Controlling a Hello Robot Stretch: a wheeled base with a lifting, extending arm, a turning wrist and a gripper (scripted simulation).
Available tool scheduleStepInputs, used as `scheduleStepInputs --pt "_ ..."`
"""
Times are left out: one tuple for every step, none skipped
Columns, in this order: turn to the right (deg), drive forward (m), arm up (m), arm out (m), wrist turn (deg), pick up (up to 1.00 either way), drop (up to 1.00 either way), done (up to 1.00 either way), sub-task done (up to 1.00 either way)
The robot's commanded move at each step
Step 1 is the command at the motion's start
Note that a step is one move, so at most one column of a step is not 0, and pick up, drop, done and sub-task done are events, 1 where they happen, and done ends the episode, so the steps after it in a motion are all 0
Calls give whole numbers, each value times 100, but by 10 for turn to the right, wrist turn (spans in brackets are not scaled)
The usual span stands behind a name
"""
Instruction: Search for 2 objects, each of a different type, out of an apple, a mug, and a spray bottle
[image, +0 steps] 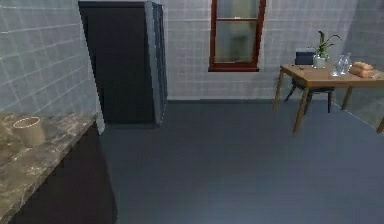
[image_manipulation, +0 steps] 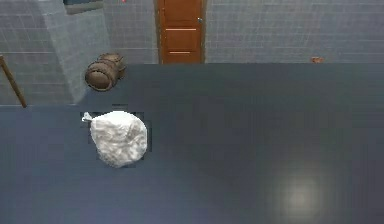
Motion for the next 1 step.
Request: scheduleStepInputs --pt "0 20 0 0 0 0 0 0 0"
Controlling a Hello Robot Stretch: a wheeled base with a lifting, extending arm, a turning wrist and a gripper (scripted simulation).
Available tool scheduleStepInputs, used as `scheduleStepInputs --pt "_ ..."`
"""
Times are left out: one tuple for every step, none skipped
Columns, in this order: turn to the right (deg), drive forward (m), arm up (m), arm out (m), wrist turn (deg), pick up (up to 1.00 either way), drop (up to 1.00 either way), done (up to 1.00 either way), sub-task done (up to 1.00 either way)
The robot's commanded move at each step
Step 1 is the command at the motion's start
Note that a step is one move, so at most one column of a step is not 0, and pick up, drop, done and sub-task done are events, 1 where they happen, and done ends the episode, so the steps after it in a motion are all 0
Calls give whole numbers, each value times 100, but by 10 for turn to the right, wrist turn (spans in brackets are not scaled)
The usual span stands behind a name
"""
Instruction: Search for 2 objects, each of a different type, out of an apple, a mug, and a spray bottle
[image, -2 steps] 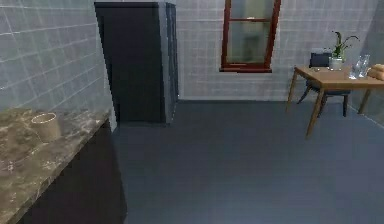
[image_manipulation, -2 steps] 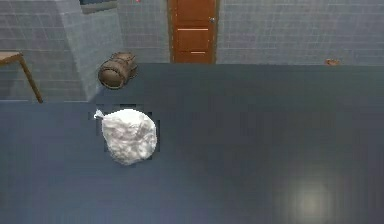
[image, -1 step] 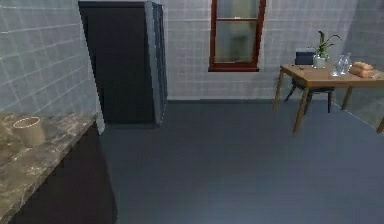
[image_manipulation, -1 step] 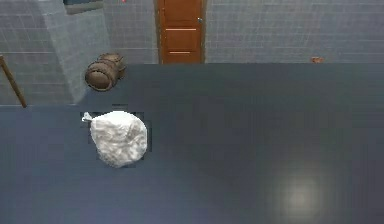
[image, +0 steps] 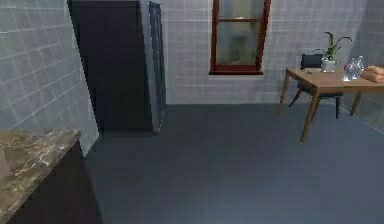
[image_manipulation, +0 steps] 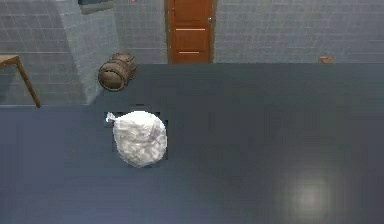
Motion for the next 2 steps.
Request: scheduleStepInputs --pt "-450 0 0 0 0 0 0 0 0" --pt "0 0 0 0 0 0 0 100 0"
